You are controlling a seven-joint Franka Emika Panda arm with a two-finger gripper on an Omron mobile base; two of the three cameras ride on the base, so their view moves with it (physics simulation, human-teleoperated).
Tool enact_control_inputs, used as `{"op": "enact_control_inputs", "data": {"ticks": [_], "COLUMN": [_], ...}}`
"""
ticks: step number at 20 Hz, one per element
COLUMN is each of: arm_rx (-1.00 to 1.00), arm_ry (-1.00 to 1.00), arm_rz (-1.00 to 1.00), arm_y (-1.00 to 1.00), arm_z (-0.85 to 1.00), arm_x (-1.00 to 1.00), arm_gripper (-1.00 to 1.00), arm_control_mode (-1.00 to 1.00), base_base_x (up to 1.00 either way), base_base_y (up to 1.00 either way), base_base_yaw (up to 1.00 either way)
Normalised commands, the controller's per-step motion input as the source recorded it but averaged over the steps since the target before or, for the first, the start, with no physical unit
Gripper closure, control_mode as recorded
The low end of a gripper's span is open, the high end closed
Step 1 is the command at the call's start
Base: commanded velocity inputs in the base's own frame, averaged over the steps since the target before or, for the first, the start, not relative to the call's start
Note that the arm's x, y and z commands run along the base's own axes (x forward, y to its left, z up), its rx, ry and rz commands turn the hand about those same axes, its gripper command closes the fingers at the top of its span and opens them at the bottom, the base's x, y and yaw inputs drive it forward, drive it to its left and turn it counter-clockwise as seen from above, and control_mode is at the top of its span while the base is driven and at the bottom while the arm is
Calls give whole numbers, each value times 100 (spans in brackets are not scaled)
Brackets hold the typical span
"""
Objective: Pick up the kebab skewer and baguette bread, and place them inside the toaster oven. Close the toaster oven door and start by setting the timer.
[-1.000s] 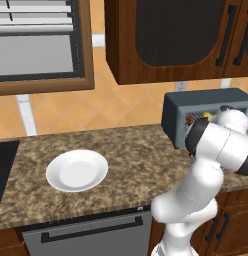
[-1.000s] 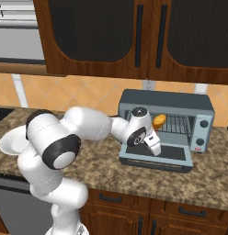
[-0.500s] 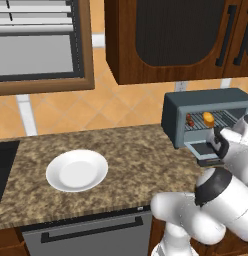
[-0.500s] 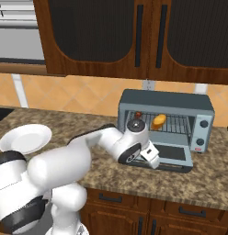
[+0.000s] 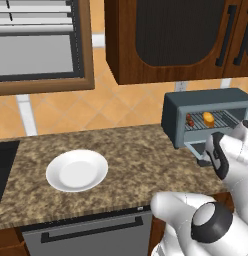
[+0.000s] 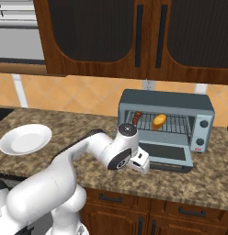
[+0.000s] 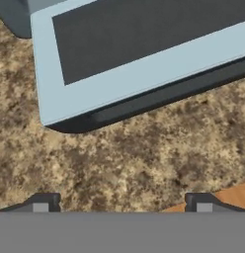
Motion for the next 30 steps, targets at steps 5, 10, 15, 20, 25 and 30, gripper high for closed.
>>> {"op": "enact_control_inputs", "data": {"ticks": [5,10,15,20,25,30], "arm_rx": [-2,0,-1,-4,-1,0], "arm_ry": [5,3,0,0,0,-1], "arm_rz": [12,0,0,0,0,0], "arm_y": [19,9,0,0,0,0], "arm_z": [-23,-30,-25,-35,-22,-3], "arm_x": [0,2,37,21,13,21], "arm_gripper": [-100,-100,-100,-100,-100,-100], "arm_control_mode": [-100,-100,-100,-100,-100,-100], "base_base_x": [0,0,0,0,0,0], "base_base_y": [0,0,0,0,0,0], "base_base_yaw": [0,0,0,0,0,0]}}
